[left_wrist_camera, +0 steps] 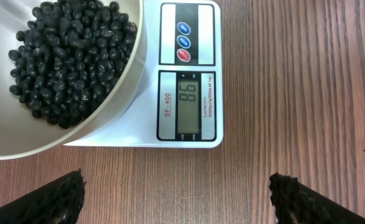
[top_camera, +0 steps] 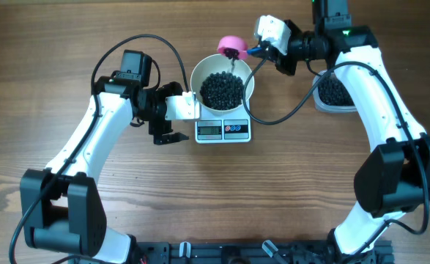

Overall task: Scoop item into bowl and weigh 150g on scale
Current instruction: 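Tip the scoop to pour beans into the white bowl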

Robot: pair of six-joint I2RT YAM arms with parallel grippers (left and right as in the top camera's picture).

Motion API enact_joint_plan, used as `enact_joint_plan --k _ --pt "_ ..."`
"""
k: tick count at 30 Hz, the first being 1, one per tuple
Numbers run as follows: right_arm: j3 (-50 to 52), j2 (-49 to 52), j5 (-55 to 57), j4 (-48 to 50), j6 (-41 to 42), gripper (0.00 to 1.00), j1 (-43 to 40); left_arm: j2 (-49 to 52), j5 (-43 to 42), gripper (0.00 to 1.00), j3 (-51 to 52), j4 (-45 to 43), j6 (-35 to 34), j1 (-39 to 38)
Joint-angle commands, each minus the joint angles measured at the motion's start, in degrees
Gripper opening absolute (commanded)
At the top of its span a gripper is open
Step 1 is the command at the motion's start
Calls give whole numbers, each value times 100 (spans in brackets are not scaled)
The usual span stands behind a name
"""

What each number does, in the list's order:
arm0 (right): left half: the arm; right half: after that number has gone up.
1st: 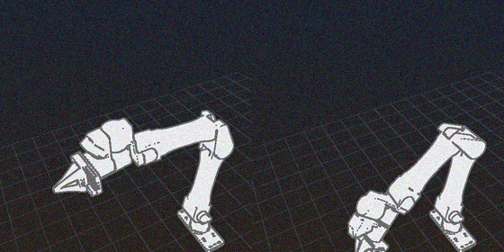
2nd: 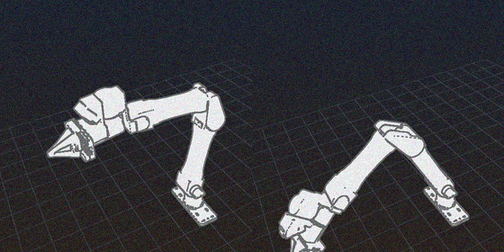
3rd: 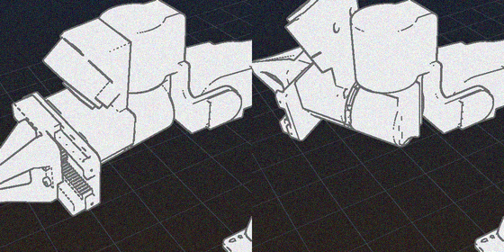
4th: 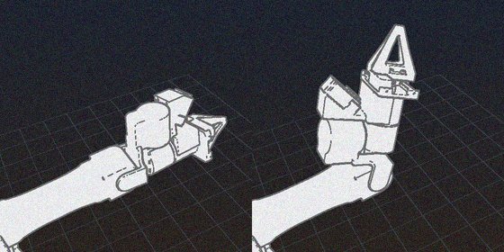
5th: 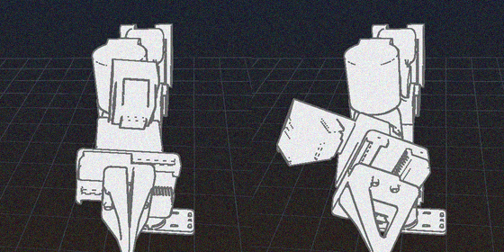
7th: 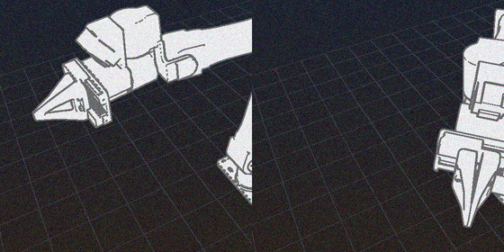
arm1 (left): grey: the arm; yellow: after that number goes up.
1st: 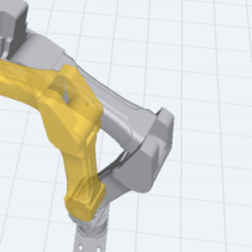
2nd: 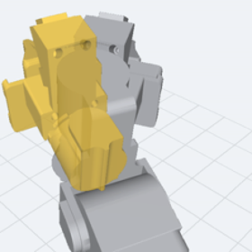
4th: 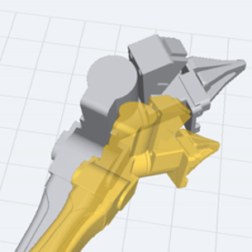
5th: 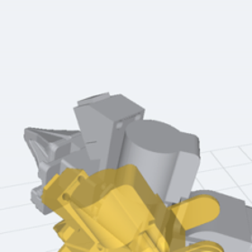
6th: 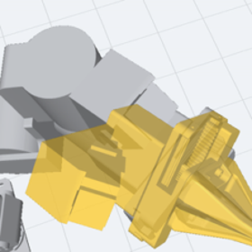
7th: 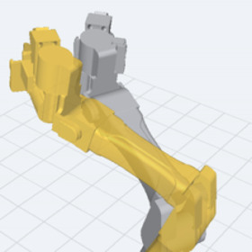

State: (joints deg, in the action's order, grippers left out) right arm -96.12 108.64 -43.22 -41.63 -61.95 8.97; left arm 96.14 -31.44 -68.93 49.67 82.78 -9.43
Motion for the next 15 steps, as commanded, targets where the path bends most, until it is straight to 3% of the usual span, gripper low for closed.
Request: enact_joint_plan --k 1,11,15 --pt "-74 -400 -22 256 -258 4 17 66 -127 100 37 2 -55 -11" --pt "-74 -549 0 446 -232 4 17 66 -127 100 37 2 -55 -11" --pt "-72 -538 614 446 782 4 13 66 -127 100 37 2 -55 -9"
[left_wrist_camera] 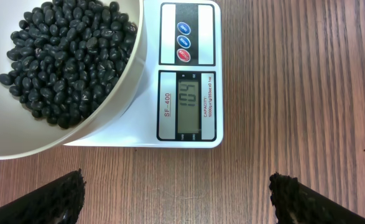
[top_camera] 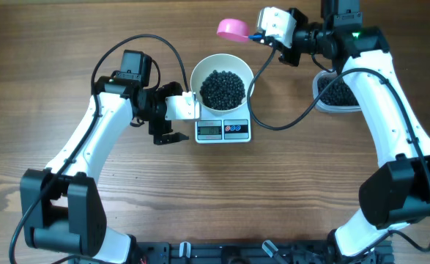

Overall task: Scoop item into bowl and weigh 150g on scale
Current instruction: 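Tip the scoop to pour beans into the white bowl, then move the empty scoop back into the bean tub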

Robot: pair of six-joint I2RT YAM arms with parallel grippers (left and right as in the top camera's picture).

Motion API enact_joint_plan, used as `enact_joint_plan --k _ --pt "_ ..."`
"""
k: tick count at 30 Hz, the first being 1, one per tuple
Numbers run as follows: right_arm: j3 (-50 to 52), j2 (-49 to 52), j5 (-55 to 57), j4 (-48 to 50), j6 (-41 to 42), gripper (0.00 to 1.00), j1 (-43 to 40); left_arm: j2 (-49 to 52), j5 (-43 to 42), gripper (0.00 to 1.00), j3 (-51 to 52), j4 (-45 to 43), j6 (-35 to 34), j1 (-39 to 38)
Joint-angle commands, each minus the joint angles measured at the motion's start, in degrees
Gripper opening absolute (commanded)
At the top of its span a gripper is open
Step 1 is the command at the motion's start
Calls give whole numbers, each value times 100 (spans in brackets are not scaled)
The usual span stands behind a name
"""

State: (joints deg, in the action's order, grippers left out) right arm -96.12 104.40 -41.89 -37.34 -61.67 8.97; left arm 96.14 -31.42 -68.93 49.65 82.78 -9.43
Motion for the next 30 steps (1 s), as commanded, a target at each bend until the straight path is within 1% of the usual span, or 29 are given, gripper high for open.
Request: enact_joint_plan --k 1,7,10,11,14,15,20,23,27,30 --pt "-72 -109 643 17 1073 4 0 66 -129 100 37 4 -55 -9" --pt "-72 -109 717 -83 2929 4 -393 66 -129 100 37 4 -55 -9" --pt "-72 -111 717 -573 3705 4 -885 66 -129 100 37 4 -55 -11" --pt "-72 -111 717 -789 3845 4 -1040 66 -129 100 37 4 -55 -11" --pt "-72 -111 719 -1467 3978 4 -1515 66 -129 100 37 4 -55 -11" --pt "-72 -111 717 -1784 3982 4 -1788 66 -129 100 37 4 -55 -11" --pt "-72 -111 719 -2288 3978 4 -2382 66 -129 100 37 4 -57 -9" --pt "-72 -111 767 -2398 3980 4 -2566 66 -129 100 37 4 -55 -11" --pt "-61 -111 1589 -2861 3980 4 -2588 66 -129 100 37 4 -55 -11" --pt "-55 -109 1860 -2955 3976 4 -2588 66 -129 100 37 4 -55 -11"
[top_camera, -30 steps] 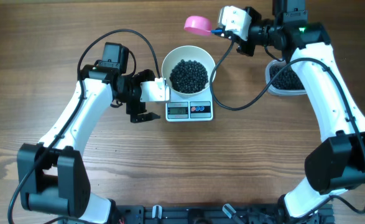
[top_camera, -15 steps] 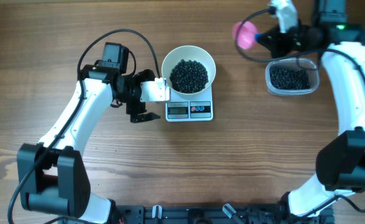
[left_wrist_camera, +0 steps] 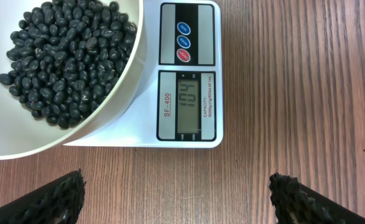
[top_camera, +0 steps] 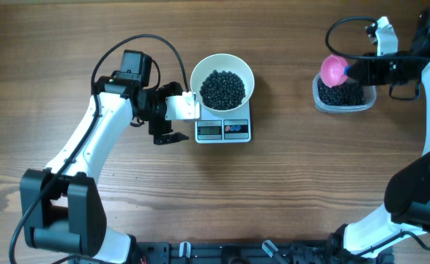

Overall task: Scoop item into bowl and weigh 150g on scale
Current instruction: 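Move the empty scoop back into the bean tub, then scoop black beans from the tub and lift the scoop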

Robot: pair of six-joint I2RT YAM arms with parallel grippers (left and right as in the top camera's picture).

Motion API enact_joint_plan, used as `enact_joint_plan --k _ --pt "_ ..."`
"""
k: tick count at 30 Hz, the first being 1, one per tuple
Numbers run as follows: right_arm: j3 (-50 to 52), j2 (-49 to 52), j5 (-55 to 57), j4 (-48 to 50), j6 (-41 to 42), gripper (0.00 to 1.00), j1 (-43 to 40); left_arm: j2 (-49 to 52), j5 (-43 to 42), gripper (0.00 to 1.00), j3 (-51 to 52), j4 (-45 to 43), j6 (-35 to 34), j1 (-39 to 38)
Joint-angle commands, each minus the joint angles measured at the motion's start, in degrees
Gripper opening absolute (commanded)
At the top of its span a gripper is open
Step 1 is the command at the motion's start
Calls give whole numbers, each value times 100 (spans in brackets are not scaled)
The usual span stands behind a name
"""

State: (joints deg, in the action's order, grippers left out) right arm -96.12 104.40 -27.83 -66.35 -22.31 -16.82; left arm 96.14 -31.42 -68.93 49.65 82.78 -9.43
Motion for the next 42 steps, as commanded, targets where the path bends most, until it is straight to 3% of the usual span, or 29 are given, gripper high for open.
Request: enact_joint_plan --k 1,9,17,21,25,42 --pt "-55 -109 455 -70 42 4 -9 66 -129 100 37 4 -55 -9" --pt "-50 -74 1377 -103 673 4 -9 66 -129 100 37 4 -55 -11" --pt "-50 -74 1462 -203 791 4 -9 66 -129 100 37 4 -55 -11" --pt "-52 -74 2297 -262 1080 4 9 66 -129 100 37 4 -55 -9" --pt "-52 -74 2944 -195 957 4 179 66 -129 100 37 4 -55 -11" --pt "-50 614 3180 313 785 4 728 66 -129 100 37 4 -55 -11"
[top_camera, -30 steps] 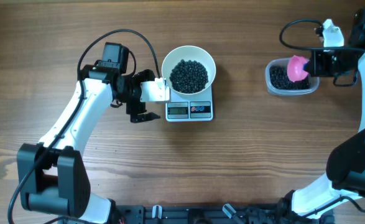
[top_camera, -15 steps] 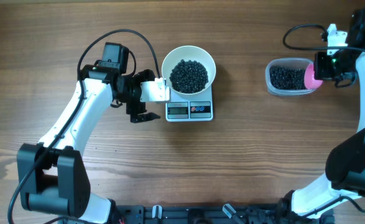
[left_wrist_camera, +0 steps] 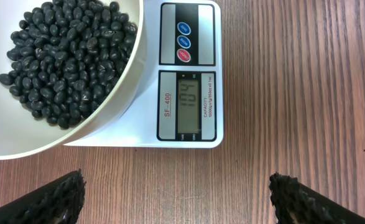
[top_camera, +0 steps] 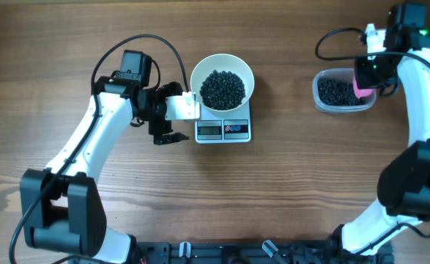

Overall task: Scoop item into bowl and weigh 150g on scale
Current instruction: 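Scoop black beans from the tub and lift the scoop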

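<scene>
A white bowl (top_camera: 195, 79) of black beans (top_camera: 223, 89) stands on the white scale (top_camera: 223, 130). In the left wrist view the bowl (left_wrist_camera: 127, 87) fills the top left, and the scale's display (left_wrist_camera: 188, 101) reads 104. My left gripper (top_camera: 168, 137) rests beside the scale's left end, open over bare wood (left_wrist_camera: 177, 199), with nothing between its fingers. My right gripper (top_camera: 366, 67) is shut on the pink scoop (top_camera: 361, 82), which sits tilted at the right edge of the clear tub (top_camera: 319, 101) of beans.
Black cables loop over the table behind the bowl and near the tub. Bare wooden table (top_camera: 288, 191) lies in front of the scale and between the scale and the tub.
The right gripper has swung from reaching across the tub to standing at its right edge. The pink scoop went from the tub's left part to its right edge. The scale still reads 104.
The scoop was tipped over the bowl's far rim with the scale reading 86. Then it was lifted behind the bowl and the reading was 104. Later it was over the bean tub, and now sits at the tub's right edge. The left arm stayed still.
</scene>
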Robot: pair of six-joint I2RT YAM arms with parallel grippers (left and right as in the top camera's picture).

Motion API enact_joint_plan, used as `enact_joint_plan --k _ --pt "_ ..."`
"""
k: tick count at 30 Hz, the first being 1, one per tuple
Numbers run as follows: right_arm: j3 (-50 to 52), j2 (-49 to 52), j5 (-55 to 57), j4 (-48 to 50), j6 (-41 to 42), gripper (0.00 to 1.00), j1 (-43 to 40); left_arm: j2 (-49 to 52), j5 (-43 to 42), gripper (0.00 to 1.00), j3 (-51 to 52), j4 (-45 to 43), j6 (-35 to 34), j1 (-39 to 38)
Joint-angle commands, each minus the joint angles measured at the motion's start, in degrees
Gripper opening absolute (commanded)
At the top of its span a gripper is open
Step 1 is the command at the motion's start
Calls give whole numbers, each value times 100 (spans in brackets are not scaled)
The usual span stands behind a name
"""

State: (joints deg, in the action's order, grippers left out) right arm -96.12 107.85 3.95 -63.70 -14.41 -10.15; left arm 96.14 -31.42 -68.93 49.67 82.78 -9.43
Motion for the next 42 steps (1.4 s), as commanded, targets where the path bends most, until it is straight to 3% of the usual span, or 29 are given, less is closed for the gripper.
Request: enact_joint_plan --k 1,8,12,17,21,25,33,39,42 --pt "-50 354 -146 72 39 4 61 66 -129 100 37 2 -55 -11" --pt "-50 796 -2146 284 682 4 59 66 -129 100 37 2 -55 -9" --pt "-50 811 -2645 4 879 4 61 66 -129 100 37 2 -55 -9" --pt "-50 811 -2710 -800 402 4 48 66 -129 100 37 2 -55 -11" --pt "-50 811 -2524 -365 328 5 -59 66 -129 100 37 2 -55 -11" --pt "-50 811 -2258 33 997 4 -341 66 -129 100 37 2 -55 -9" --pt "-50 811 -4144 -50 1032 4 -1139 66 -129 100 37 2 -55 -9" --pt "-50 811 -4310 -374 981 4 -1606 66 -129 100 37 2 -55 -11" --pt "-50 811 -4787 -625 433 4 -1858 66 -129 100 37 2 -55 -11"
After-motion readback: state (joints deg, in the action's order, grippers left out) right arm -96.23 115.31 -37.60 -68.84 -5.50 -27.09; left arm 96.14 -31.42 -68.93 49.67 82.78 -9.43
